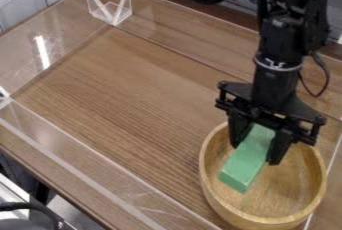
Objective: Remove the green block from inside the brown bowl and put it on the table
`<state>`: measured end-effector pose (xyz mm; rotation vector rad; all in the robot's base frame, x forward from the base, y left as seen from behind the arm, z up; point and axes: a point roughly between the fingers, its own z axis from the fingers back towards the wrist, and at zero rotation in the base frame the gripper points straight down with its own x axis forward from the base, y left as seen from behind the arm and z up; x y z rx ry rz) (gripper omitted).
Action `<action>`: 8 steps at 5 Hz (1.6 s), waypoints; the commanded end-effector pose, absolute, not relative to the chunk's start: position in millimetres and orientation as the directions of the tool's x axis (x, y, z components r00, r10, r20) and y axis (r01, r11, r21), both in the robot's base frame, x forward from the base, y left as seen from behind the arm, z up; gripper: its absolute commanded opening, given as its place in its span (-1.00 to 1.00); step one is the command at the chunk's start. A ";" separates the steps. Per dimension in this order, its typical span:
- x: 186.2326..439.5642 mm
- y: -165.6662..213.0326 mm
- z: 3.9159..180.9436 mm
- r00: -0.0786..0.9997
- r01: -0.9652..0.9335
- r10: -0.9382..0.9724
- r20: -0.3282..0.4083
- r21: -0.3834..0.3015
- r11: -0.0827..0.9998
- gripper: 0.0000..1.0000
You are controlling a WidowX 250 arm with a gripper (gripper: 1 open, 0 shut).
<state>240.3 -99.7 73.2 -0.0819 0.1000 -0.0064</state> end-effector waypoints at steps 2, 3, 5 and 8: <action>255.7 -94.9 107.3 1.000 -0.007 0.007 -0.001 -0.110 0.994 -1.00; 258.5 -91.0 112.3 1.000 -0.016 0.017 0.007 -0.110 0.994 -1.00; 264.0 -80.2 127.1 0.999 -0.036 0.039 0.029 -0.107 0.994 -1.00; 262.9 -72.1 131.7 0.997 -0.033 0.040 0.073 -0.100 0.994 -1.00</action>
